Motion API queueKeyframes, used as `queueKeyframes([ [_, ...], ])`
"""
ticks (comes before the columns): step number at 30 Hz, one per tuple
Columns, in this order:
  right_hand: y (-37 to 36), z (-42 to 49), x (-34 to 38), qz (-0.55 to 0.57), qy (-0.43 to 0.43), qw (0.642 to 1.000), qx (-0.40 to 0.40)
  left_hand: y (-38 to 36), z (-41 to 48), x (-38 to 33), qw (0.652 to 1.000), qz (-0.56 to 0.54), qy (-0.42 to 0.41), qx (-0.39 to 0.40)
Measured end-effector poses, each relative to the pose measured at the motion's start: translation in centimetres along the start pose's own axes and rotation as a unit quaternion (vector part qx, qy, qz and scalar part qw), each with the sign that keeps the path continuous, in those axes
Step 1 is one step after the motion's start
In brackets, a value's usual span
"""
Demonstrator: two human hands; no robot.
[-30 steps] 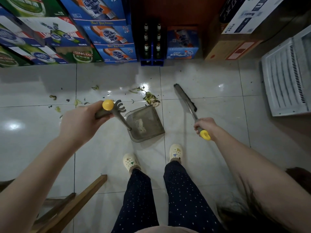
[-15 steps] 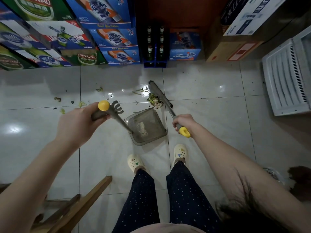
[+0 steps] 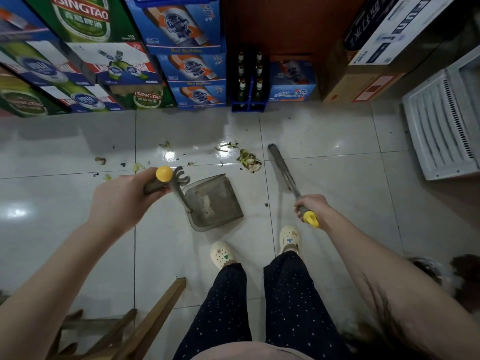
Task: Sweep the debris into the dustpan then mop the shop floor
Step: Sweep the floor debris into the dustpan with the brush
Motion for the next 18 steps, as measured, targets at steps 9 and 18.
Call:
queueKeyframes([
  [9, -7.1, -0.4, 0.1, 0.02, 0.015, 0.999, 0.044, 0.2, -1.0, 4.6, 0.999, 0.003, 0.04, 0.003],
  [18, -8.5, -1.3, 3.4, 0.02, 0.02, 0.995, 0.093, 0.8, -2.7, 4.1, 0.997, 0.004, 0.073, -0.016],
])
Point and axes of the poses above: each hand's wrist, its own z-axis towards the middle knuckle, its own y-axis out of the back of the hand, x = y × z, the point moved 5 cm from there along z, towards the middle knuckle, and after that the axes turned 8 degrees about z, right-handed, at the moved point
